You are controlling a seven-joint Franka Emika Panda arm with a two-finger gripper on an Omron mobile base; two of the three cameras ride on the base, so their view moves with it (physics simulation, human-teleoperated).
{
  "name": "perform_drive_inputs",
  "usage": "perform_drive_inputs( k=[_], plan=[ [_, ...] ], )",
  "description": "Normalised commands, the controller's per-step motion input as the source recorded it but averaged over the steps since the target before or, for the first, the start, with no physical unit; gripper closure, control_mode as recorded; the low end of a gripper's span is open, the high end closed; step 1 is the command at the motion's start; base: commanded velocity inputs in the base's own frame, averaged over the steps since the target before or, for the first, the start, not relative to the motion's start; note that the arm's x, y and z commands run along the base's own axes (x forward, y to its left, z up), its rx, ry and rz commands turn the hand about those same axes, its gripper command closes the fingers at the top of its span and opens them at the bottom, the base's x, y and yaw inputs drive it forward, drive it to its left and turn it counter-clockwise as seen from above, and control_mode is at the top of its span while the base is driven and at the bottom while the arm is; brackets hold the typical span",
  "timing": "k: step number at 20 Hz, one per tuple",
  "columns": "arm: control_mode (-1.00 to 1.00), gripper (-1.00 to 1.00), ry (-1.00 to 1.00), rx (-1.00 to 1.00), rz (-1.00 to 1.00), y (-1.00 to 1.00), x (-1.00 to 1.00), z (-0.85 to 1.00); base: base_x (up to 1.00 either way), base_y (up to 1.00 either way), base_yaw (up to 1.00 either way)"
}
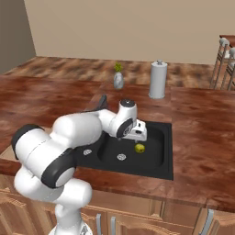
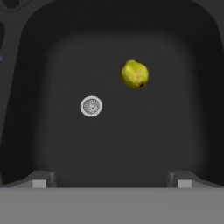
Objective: Pick the pear from the sink and place it on the cutting board to airdry. Then turn off the sink faucet.
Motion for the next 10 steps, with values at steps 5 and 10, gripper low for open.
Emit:
perform_drive_inputs(
  k=[5,10],
  plan=[
    [-1.00,-1.00,-0.02,0.00,0.02,-0.06,0.06,-0.25,0.00,0.00,0.00],
    [-1.00,-1.00,-0.08,0.00,0.02,-0.08,0.06,-0.25,0.00,0.00,0.00]
  ],
)
